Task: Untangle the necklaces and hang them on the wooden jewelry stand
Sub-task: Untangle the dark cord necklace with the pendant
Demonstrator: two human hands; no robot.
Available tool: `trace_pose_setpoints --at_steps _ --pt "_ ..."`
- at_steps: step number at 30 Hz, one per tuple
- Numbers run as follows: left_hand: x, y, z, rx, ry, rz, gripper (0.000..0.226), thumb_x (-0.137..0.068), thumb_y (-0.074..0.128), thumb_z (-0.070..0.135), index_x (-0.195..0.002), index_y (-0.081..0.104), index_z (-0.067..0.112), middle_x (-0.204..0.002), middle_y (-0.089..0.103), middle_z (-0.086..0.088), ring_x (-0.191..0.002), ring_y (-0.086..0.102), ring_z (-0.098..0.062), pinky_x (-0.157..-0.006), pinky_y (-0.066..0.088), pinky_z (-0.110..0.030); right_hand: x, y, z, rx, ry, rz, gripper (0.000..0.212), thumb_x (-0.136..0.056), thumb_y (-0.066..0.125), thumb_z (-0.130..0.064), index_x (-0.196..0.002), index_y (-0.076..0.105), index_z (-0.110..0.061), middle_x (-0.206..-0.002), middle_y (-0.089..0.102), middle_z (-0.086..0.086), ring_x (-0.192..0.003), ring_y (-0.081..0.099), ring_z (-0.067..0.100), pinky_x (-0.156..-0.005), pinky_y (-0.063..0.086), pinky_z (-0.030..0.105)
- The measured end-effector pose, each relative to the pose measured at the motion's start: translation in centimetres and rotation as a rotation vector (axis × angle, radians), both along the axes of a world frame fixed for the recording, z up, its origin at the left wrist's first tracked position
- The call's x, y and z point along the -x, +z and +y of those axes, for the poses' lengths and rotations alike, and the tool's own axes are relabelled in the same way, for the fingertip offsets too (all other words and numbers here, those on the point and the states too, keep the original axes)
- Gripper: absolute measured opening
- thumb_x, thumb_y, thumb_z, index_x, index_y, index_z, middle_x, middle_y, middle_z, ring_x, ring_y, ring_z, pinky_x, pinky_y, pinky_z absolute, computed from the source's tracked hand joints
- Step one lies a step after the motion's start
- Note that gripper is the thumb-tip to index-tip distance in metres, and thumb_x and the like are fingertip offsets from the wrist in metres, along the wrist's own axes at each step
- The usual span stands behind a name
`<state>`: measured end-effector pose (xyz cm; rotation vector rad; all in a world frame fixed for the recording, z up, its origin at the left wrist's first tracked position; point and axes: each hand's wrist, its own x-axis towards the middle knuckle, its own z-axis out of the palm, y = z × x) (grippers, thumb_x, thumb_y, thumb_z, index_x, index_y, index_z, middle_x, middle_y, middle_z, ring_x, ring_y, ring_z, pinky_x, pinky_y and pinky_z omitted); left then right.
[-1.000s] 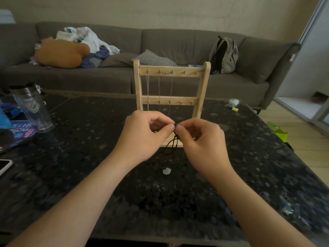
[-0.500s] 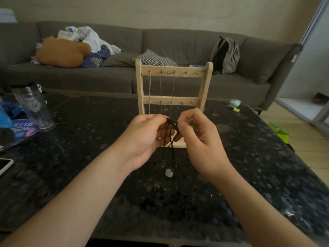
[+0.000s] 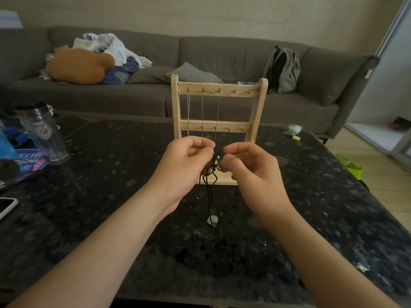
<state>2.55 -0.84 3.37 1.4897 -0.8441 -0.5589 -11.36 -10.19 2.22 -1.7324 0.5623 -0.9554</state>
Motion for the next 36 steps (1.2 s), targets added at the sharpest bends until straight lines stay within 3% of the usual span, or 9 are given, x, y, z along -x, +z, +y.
trace_pose_setpoints --at_steps 5,15,20,25,31,34,36 --pt "0.0 0.1 0.3 0.006 -0.032 -0.023 0.019 -0.105 0.069 0.017 -0.12 0.074 0.027 -0.105 0.081 0.009 -0.104 0.076 -0.004 -0.1 0.061 -0.034 0.1 -0.2 0.0 0.082 -0.035 0.006 0.017 -0.099 0.075 -0.016 -0.113 0.08 -0.023 -0.097 0.082 -0.011 -0.096 0.077 0.005 -0.089 0.063 0.025" --pt "-0.4 0.2 0.6 0.016 -0.102 -0.078 0.037 -0.095 0.077 0.0 -0.123 0.076 0.024 -0.111 0.082 0.01 -0.109 0.075 -0.002 -0.099 0.061 -0.028 0.5 -0.2 -0.4 0.098 -0.048 -0.028 0.016 -0.098 0.076 -0.01 -0.106 0.081 -0.023 -0.094 0.082 -0.011 -0.091 0.078 0.005 -0.083 0.061 0.02" --pt "-0.2 0.4 0.7 -0.005 -0.113 -0.087 0.023 -0.098 0.077 0.016 -0.118 0.079 0.028 -0.108 0.082 0.011 -0.108 0.075 -0.003 -0.101 0.058 -0.034 0.3 -0.4 -0.4 0.08 -0.055 -0.015 0.01 -0.1 0.074 -0.015 -0.107 0.078 -0.022 -0.094 0.08 -0.006 -0.091 0.076 0.008 -0.082 0.06 0.022" --pt "-0.2 0.2 0.5 -0.03 -0.073 -0.146 0.015 -0.104 0.068 0.034 -0.114 0.079 0.034 -0.103 0.079 0.017 -0.1 0.071 0.005 -0.091 0.053 -0.025 0.1 -0.4 -0.3 0.066 -0.02 0.023 0.009 -0.103 0.07 -0.019 -0.111 0.073 -0.021 -0.099 0.077 -0.001 -0.096 0.074 0.013 -0.087 0.063 0.033" --pt "-0.5 -0.1 0.3 -0.11 -0.106 -0.348 0.016 -0.109 0.059 0.033 -0.116 0.073 0.035 -0.091 0.074 0.02 -0.089 0.069 0.005 -0.081 0.05 -0.018 -0.1 0.0 -0.1 -0.183 0.085 0.03 0.016 -0.109 0.055 -0.019 -0.107 0.07 -0.017 -0.097 0.073 -0.003 -0.097 0.071 0.014 -0.086 0.06 0.033" --pt "-0.5 -0.1 0.3 -0.165 -0.166 -0.462 0.017 -0.111 0.055 0.035 -0.114 0.071 0.033 -0.087 0.071 0.021 -0.084 0.068 0.005 -0.071 0.048 -0.008 -0.4 -0.3 -0.4 -0.351 0.108 0.073 0.033 -0.103 0.05 -0.035 -0.12 0.071 -0.016 -0.116 0.071 0.006 -0.114 0.069 0.022 -0.091 0.057 0.042" --pt "-0.4 -0.1 0.3 -0.196 -0.177 -0.514 0.017 -0.112 0.052 0.034 -0.112 0.069 0.032 -0.083 0.069 0.013 -0.078 0.065 0.006 -0.067 0.046 -0.006 -0.5 -0.4 -0.3 -0.399 0.124 0.074 0.037 -0.103 0.048 -0.037 -0.116 0.072 -0.013 -0.114 0.071 0.009 -0.113 0.068 0.026 -0.093 0.055 0.045"
